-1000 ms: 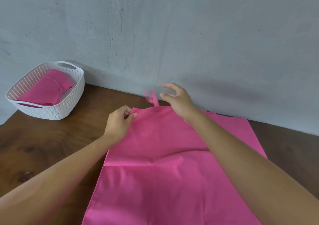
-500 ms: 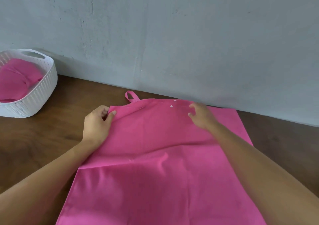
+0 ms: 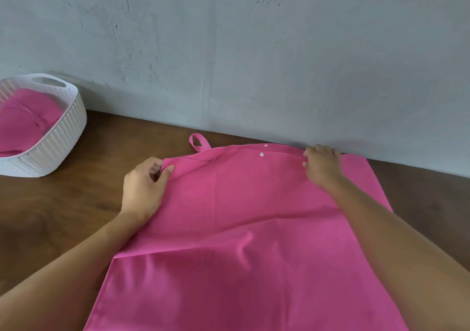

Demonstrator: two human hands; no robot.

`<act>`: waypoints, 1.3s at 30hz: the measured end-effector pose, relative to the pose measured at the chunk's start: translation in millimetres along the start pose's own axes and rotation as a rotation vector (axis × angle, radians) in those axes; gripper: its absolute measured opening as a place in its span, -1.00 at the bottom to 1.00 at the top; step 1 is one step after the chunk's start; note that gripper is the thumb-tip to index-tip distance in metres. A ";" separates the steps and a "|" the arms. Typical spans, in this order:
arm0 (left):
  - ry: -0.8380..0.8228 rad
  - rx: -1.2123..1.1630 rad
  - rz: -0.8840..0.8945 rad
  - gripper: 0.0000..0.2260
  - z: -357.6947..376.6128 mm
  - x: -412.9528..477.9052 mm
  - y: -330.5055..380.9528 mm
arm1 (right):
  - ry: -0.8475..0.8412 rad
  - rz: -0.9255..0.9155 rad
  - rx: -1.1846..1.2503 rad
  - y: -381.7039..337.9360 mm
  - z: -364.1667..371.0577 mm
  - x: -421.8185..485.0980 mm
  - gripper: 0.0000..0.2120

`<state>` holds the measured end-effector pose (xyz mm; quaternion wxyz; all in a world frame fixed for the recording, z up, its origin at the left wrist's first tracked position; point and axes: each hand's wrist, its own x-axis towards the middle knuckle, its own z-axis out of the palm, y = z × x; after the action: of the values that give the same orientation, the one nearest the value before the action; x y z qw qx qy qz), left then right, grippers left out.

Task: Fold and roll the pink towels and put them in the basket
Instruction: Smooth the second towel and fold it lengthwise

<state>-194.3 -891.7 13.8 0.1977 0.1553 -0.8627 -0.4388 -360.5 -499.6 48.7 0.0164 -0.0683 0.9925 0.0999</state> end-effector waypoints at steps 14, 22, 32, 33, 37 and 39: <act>-0.029 0.018 0.056 -0.86 0.1 -1.7 -1.0 | 0.383 -0.160 0.273 -6.7 -17.8 -159.7 -0.91; -0.093 0.014 0.014 -0.88 -4.7 -2.0 0.8 | 0.281 -0.155 0.354 -33.1 -1.2 -217.9 -0.92; -0.075 -0.070 -0.061 -0.92 -15.8 -0.1 20.0 | 0.264 -0.061 0.642 -9.7 -14.4 -179.6 -0.68; -0.069 -0.070 -0.060 -0.92 -16.9 -1.0 24.3 | 0.261 -0.053 0.635 -2.6 -13.9 -166.8 -0.67; -0.047 -0.048 -0.054 -0.93 -19.3 -2.1 40.8 | 0.144 -0.005 0.471 24.1 -3.7 -107.0 -0.70; -0.038 -0.041 -0.055 -0.92 -18.9 -3.0 47.4 | 0.047 0.010 0.375 35.1 1.9 -84.7 -0.65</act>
<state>-187.1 -876.7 62.1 0.1721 0.1663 -0.8527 -0.4643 -281.5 -454.0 57.7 0.0050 -0.0615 0.9942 -0.0882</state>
